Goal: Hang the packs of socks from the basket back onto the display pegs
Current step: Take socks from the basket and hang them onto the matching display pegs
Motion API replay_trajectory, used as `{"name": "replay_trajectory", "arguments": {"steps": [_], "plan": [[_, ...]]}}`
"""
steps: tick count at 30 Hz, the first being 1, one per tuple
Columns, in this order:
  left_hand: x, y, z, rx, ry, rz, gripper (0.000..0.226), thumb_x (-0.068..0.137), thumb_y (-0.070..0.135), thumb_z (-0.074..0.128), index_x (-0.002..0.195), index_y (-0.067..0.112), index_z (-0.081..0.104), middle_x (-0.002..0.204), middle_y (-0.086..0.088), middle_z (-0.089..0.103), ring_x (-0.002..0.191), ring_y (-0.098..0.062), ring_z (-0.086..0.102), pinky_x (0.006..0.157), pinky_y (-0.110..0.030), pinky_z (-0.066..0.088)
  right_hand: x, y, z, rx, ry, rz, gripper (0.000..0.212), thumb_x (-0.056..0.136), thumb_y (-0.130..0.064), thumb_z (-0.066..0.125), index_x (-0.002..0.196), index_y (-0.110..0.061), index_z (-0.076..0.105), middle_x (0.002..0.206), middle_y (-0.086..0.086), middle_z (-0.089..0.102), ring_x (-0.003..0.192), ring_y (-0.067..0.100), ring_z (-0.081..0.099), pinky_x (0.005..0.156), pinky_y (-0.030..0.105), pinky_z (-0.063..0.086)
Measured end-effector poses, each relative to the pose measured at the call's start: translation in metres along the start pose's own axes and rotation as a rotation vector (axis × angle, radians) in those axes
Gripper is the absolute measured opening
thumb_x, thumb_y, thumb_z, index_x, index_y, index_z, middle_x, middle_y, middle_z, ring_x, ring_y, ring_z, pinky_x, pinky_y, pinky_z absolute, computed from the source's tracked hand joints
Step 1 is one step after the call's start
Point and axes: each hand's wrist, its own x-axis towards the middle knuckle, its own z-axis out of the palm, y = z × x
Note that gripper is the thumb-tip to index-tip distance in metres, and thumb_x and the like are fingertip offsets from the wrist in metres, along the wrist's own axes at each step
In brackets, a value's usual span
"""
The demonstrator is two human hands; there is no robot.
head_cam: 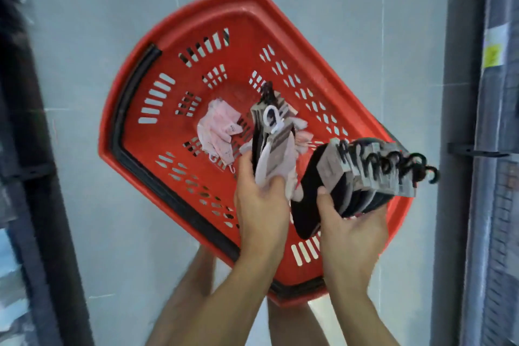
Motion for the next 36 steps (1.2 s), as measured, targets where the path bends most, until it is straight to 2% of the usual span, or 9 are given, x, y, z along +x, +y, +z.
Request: {"name": "replay_trajectory", "arguments": {"steps": [8,13,16,21,25,27,29,32,36], "plan": [[-0.056,0.120,-0.066,-0.127,0.037,0.196,0.034,0.077,0.022,0.055,0.105,0.039,0.064,0.102,0.013,0.072,0.095,-0.005,0.067,0.090,-0.036,0.055,-0.034,-0.168,-0.061,-0.329,-0.295,-0.602,0.071,0.072,-0.064,0.057,0.125,-0.017,0.054,0.100,-0.005,0.048,0.102,0.020,0.042,0.094,0.042,0.040],[-0.132,0.194,-0.153,-0.346,0.097,0.074,0.044,0.094,0.031,0.045,0.136,0.017,0.052,0.134,-0.011,0.063,0.123,-0.029,0.061,0.106,-0.055,0.047,-0.123,-0.271,-0.099,-0.257,-0.586,-0.848,0.096,0.080,-0.079,0.033,0.156,-0.025,0.015,0.149,0.002,0.026,0.135,0.023,0.026,0.110,0.032,0.024],[-0.203,0.215,-0.223,-0.594,0.122,0.059,0.034,0.107,0.030,0.035,0.117,0.011,0.061,0.137,-0.021,0.060,0.108,-0.020,0.068,0.098,-0.041,0.054,-0.183,-0.314,-0.133,-0.272,-0.818,-1.015,0.086,0.078,-0.086,0.005,0.151,-0.043,-0.011,0.165,-0.013,0.001,0.149,0.008,0.004,0.119,0.035,0.009],[-0.350,0.219,-0.331,-1.046,0.165,0.195,0.043,0.091,0.050,0.046,0.085,0.030,0.084,0.097,0.000,0.080,0.089,-0.008,0.076,0.065,-0.020,0.060,-0.316,-0.360,-0.193,-0.260,-1.163,-1.250,0.081,0.075,-0.087,0.024,0.138,-0.063,-0.020,0.157,-0.023,0.016,0.143,0.002,0.017,0.111,0.027,0.020],[-0.477,0.184,-0.403,-1.104,0.431,0.341,0.052,0.092,0.061,0.049,0.118,0.024,0.075,0.124,-0.001,0.072,0.115,-0.016,0.068,0.089,-0.027,0.058,-0.449,-0.359,-0.263,-0.211,-1.289,-1.428,0.085,0.072,-0.090,0.025,0.132,-0.067,-0.030,0.150,-0.037,0.003,0.142,-0.009,0.006,0.112,0.036,0.027],[-0.549,0.151,-0.424,-1.075,0.563,0.364,0.105,0.062,0.072,0.077,0.148,0.023,0.045,0.148,0.001,0.054,0.131,-0.016,0.056,0.110,-0.036,0.046,-0.512,-0.340,-0.307,-0.225,-1.290,-1.542,0.087,0.070,-0.090,0.020,0.134,-0.062,-0.031,0.150,-0.035,0.004,0.143,-0.007,0.006,0.110,0.039,0.031],[-0.615,0.110,-0.439,-1.103,0.643,0.417,0.133,0.037,0.066,0.092,0.152,0.035,0.033,0.147,0.005,0.054,0.130,-0.017,0.058,0.109,-0.042,0.047,-0.573,-0.306,-0.355,-0.254,-1.247,-1.725,0.090,0.074,-0.084,0.022,0.138,-0.055,-0.034,0.155,-0.016,0.011,0.143,0.016,0.021,0.104,0.041,0.037],[-0.715,0.043,-0.461,-1.174,0.836,0.540,0.100,0.042,0.053,0.096,0.132,0.035,0.055,0.119,0.005,0.075,0.106,-0.019,0.073,0.080,-0.036,0.061,-0.658,-0.247,-0.430,-0.277,-1.314,-1.983,0.098,0.070,-0.075,0.029,0.133,-0.053,-0.043,0.157,-0.014,0.000,0.143,0.022,0.020,0.107,0.041,0.034],[-0.850,-0.035,-0.490,-1.266,1.120,0.632,0.087,0.044,0.045,0.088,0.125,0.030,0.059,0.107,0.000,0.078,0.096,-0.021,0.076,0.077,-0.038,0.061,-0.749,-0.192,-0.519,-0.200,-1.760,-2.006,0.097,0.077,-0.069,0.053,0.130,-0.070,-0.029,0.148,-0.040,-0.001,0.137,-0.007,0.021,0.098,0.023,0.032]]}}
